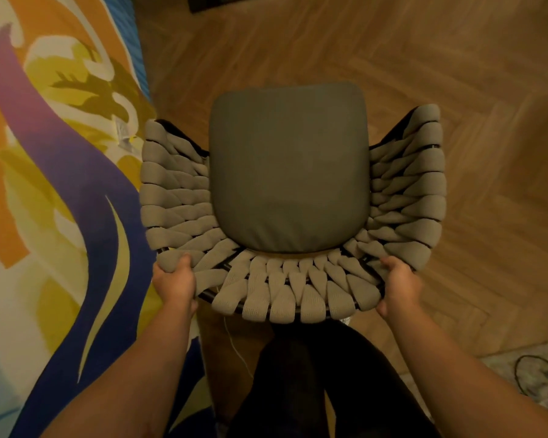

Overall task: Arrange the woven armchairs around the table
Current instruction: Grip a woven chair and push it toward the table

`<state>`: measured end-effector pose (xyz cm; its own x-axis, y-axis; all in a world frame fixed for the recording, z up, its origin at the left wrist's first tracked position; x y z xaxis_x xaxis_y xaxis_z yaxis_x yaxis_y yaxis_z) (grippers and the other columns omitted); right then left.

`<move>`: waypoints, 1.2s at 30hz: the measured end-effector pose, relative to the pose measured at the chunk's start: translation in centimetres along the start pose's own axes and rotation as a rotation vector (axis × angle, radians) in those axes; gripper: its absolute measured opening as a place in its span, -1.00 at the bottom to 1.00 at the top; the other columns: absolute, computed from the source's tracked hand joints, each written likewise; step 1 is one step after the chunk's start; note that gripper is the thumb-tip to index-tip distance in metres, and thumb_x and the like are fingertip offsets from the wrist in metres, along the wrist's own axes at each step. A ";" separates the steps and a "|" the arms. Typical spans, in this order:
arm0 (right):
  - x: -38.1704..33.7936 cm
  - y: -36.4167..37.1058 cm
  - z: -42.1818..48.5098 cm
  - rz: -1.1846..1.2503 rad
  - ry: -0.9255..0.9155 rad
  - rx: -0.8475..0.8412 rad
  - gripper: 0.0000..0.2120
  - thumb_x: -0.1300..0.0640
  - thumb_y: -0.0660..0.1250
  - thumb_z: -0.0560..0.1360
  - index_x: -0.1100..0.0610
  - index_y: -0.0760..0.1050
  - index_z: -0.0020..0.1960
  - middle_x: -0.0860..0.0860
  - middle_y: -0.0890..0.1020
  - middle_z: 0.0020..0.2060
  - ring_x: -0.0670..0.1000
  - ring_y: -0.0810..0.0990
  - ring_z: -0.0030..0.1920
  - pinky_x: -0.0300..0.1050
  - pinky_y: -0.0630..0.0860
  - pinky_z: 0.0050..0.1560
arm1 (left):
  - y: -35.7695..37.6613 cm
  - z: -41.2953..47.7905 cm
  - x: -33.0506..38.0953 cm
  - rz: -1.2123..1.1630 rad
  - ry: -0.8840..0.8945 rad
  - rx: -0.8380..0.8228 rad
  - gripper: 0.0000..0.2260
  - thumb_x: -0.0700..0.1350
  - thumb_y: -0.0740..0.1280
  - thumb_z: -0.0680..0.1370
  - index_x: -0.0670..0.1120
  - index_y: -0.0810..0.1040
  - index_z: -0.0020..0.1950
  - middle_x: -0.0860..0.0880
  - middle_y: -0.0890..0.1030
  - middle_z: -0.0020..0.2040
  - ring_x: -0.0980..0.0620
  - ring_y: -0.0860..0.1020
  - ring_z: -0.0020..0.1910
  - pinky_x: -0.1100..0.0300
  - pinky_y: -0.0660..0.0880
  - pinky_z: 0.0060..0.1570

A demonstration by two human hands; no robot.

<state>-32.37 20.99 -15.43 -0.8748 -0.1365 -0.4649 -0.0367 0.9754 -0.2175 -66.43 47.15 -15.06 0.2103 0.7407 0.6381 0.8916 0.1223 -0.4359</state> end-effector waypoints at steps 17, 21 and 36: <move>-4.4 5.0 1.1 -0.098 -0.061 -0.226 -0.90 0.18 0.37 0.55 0.08 0.59 0.06 0.07 0.69 0.00 0.12 0.68 -0.02 0.08 0.62 -0.02 | 0.7 0.8 0.0 -0.072 -0.105 0.072 -0.29 0.04 0.47 0.50 0.12 0.22 0.58 -0.09 0.47 0.44 -0.18 0.58 0.26 -0.24 0.60 0.12; -5.1 4.8 1.6 -0.088 -0.088 -0.244 -0.59 0.03 0.46 0.48 0.13 0.56 0.29 0.09 0.71 0.11 0.15 0.71 0.10 0.16 0.63 0.12 | 1.5 -1.3 -0.7 -0.291 -0.123 0.041 -0.58 0.07 0.40 0.57 0.11 0.42 0.41 -0.06 0.62 0.25 -0.11 0.66 0.13 -0.20 0.61 0.12; -7.5 9.0 2.0 -0.205 -0.074 -0.146 -0.73 0.17 0.44 0.47 0.17 0.54 0.16 0.11 0.67 0.04 0.16 0.68 0.00 0.04 0.63 -0.12 | 2.9 0.1 -0.2 -0.446 -0.241 0.224 0.19 0.68 0.30 -0.03 0.08 0.41 0.49 -0.08 0.58 0.34 -0.18 0.58 0.27 -0.23 0.52 0.22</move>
<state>-25.16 30.43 -15.66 -0.8044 -0.3410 -0.4864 -0.2834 0.9399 -0.1904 -63.94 47.40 -16.47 -0.2891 0.7121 0.6398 0.7607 0.5767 -0.2981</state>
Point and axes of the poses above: each hand's wrist, its own z-axis towards the middle knuckle, its own y-axis out of the palm, x = y × z, the point moved 7 cm from there along z, towards the middle knuckle
